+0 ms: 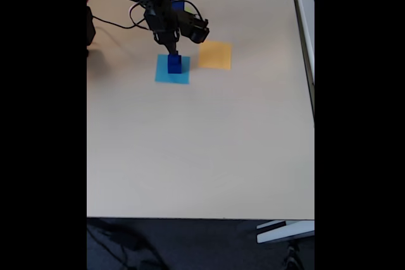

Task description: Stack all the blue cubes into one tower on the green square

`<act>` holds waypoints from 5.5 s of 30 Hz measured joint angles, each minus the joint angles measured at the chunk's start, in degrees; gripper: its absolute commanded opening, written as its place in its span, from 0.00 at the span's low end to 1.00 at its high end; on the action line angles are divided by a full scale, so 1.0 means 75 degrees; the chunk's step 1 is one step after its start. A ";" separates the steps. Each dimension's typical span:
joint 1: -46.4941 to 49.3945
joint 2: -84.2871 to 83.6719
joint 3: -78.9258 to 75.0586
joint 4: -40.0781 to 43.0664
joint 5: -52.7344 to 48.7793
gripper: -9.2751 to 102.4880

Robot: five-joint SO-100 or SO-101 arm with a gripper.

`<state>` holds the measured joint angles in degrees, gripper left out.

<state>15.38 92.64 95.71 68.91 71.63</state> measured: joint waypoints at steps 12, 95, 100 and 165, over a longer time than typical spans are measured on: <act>-0.0879 -0.0258 -0.1125 0.0879 0.0516 0.08; -0.4383 -0.2168 -0.2191 0.1066 0.5133 0.09; -0.4383 -0.2168 -0.2191 0.1066 0.5133 0.10; -0.0598 -0.0398 -0.0445 -0.0387 0.0516 0.28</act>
<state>10.90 89.65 92.37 66.01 75.50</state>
